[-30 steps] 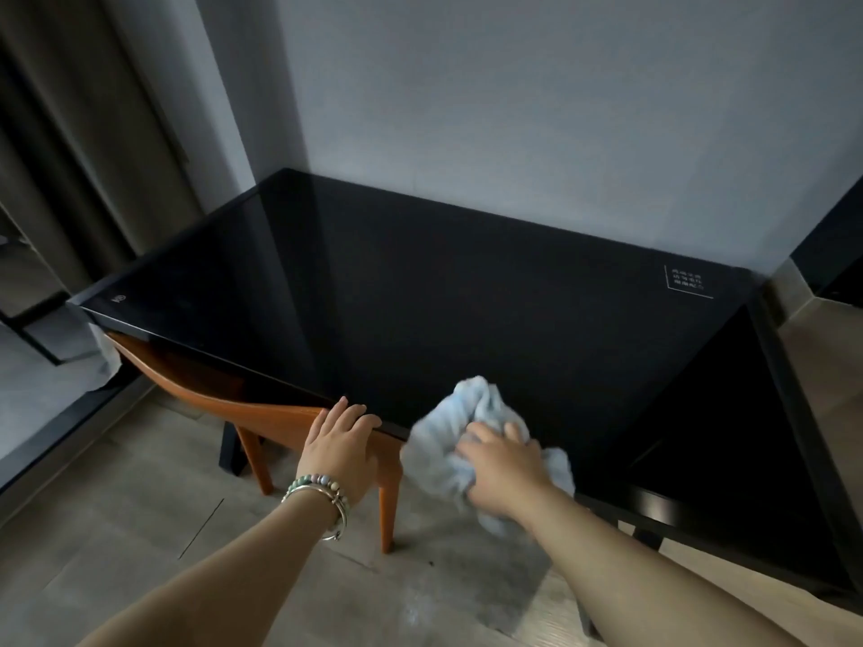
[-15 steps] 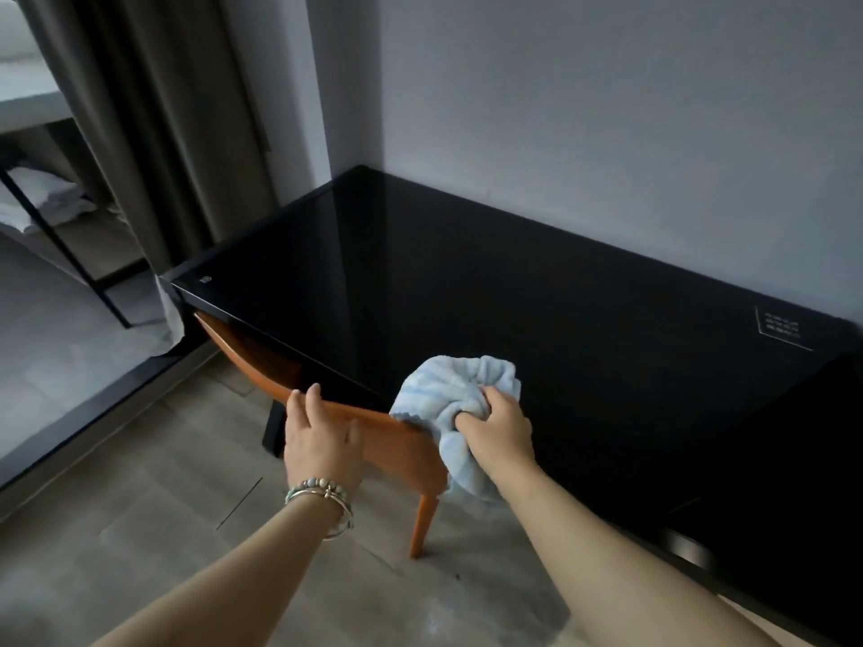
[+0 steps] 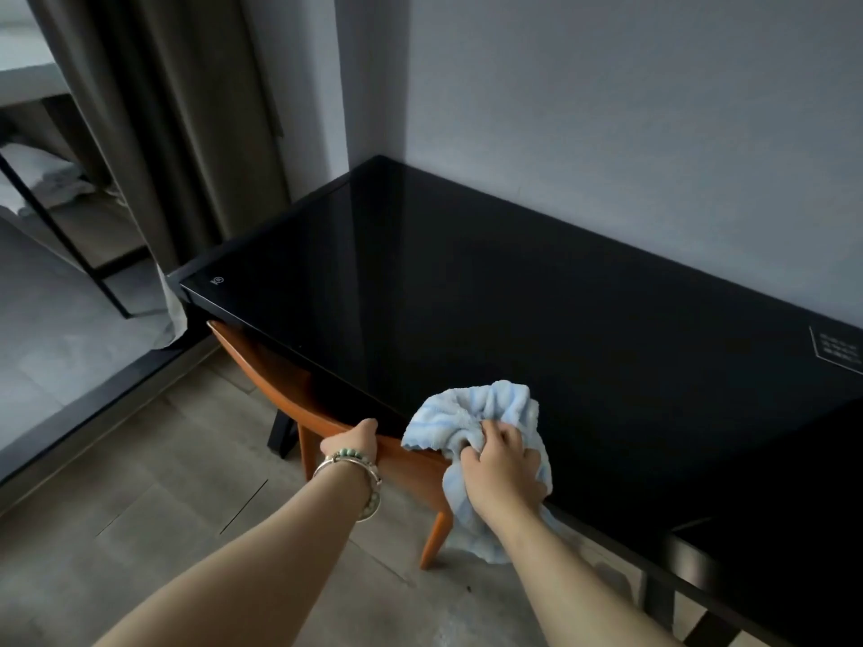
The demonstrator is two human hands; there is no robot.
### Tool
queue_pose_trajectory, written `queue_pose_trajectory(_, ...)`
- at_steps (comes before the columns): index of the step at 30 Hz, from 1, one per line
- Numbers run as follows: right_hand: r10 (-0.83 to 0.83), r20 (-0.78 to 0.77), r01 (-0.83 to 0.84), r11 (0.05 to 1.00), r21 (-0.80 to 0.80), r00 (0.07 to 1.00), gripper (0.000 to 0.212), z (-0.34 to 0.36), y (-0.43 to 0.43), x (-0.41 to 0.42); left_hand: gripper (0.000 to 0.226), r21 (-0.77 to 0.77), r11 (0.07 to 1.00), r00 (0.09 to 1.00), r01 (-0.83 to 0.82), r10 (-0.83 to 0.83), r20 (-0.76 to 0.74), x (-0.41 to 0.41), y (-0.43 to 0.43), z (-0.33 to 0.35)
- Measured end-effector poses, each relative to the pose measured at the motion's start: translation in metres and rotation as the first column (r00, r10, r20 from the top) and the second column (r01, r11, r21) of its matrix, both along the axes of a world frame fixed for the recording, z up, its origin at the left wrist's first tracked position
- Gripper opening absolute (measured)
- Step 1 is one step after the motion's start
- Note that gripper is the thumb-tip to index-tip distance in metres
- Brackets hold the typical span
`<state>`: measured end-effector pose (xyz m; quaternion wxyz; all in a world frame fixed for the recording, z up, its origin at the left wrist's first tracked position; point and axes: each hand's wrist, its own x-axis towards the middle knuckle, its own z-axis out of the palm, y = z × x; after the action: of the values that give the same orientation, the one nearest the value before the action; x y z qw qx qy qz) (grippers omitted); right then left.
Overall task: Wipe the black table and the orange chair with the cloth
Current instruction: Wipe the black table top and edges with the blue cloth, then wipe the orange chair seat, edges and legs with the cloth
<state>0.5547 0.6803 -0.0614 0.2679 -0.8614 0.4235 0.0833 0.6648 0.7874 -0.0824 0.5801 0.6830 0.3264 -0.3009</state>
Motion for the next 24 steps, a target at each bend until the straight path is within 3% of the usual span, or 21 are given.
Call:
queue_pose_trajectory(2, 0.007, -0.002, -0.007, 1.0, 0.01, 1.0, 0.045, -0.002, -0.001, -0.001, 0.025, -0.097, 0.995, 0.999, -0.017, 0.012, -0.044, -0.001, -0.002, 0.002)
queue_pose_trajectory(6, 0.005, -0.046, -0.003, 1.0, 0.029, 0.999, 0.048, -0.004, -0.007, 0.005, 0.026, -0.176, 0.983, 0.995, -0.054, 0.039, -0.089, 0.005, 0.007, 0.002)
queue_pose_trajectory(11, -0.025, -0.042, 0.023, 0.998, -0.05, 0.999, 0.046, -0.007, -0.005, 0.009, 0.013, -0.18, 0.979, 0.994, -0.091, 0.078, -0.078, 0.02, 0.012, -0.006)
queue_pose_trajectory(21, -0.033, 0.003, 0.033, 0.995, -0.092, 0.999, 0.046, -0.011, 0.0, 0.005, 0.009, -0.084, 0.996, 1.0, -0.025, 0.026, 0.01, 0.022, 0.013, -0.013)
queue_pose_trajectory(24, 0.005, 0.038, -0.002, 0.995, -0.097, 0.999, 0.043, -0.012, -0.002, 0.001, 0.018, -0.036, 0.999, 0.999, -0.014, 0.016, 0.04, 0.022, 0.014, -0.015)
